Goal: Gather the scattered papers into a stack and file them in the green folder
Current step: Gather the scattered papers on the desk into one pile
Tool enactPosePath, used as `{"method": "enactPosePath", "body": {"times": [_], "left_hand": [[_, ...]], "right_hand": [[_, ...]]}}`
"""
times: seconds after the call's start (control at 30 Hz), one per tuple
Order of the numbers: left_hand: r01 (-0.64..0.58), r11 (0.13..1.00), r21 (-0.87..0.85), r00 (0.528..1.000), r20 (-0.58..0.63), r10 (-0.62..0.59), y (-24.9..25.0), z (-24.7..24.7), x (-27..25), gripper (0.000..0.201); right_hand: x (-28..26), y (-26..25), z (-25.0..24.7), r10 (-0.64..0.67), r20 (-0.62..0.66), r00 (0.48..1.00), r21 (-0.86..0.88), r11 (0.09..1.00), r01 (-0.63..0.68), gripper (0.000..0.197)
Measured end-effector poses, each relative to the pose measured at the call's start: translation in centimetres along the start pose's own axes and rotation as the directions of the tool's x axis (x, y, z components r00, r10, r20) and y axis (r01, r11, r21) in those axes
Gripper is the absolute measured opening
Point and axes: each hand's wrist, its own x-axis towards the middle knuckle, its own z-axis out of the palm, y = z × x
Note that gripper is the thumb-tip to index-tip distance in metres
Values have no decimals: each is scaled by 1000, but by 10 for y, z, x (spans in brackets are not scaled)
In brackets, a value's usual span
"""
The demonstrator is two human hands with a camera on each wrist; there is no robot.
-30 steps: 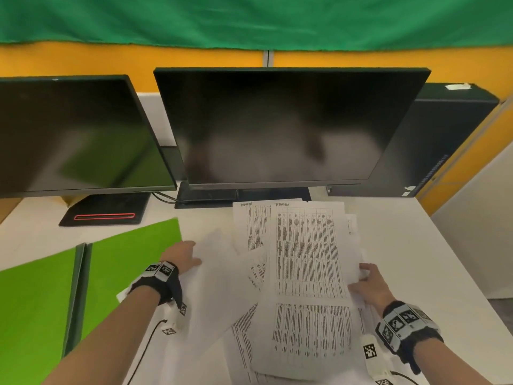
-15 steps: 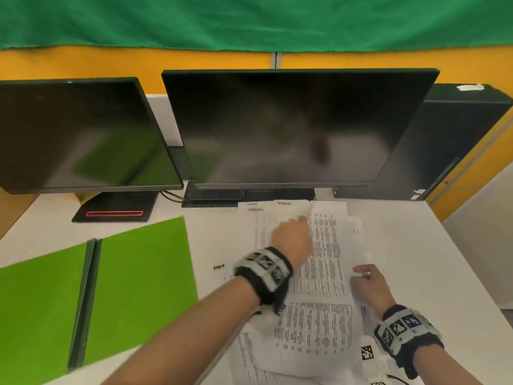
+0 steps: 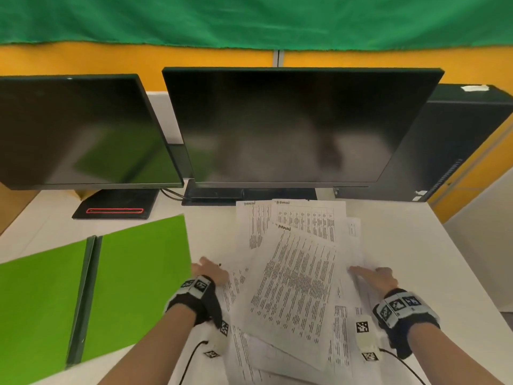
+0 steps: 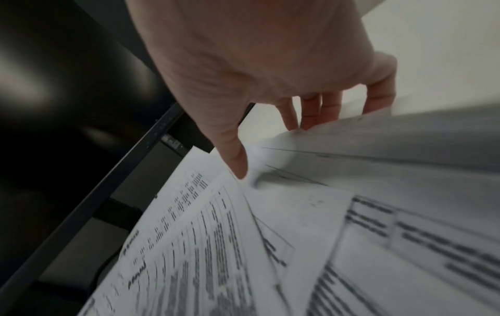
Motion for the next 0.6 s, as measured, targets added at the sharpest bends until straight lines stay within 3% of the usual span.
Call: {"method": "enactPosePath", "body": {"times": [0.07,0.17,0.23,0.33,0.43,0.5,0.6], "left_hand": [[53,988,-148,998,41,-47,-2,4,8,73],[24,952,-305,997,78,0,11,7,17,63],[-21,961,-276,992,118,56,22,13,19,51],[-83,976,-202,993,66,98,37,21,6,45],[-111,987,-118,994,8,113,48,24,-4,43],[-148,971,-185,989,-38,143,51,24,-2,47],[-68,922,-381,997,3,74,47,18,3,71]], "right_hand": [[9,-7,7,49,0,999,2,999,-49,93],[26,-10,22,-12,-10,1000,-95,995,11,70],[19,-16,32,-11,40,999,-63,998,13,58],[9,-21,42,-68,140,988,47,997,62,49],[6,-17,46,-134,314,940,168,982,84,51],[12,-11,45,-160,377,912,257,964,64,56],[3,-13,38,-118,286,951,282,959,34,52]]}}
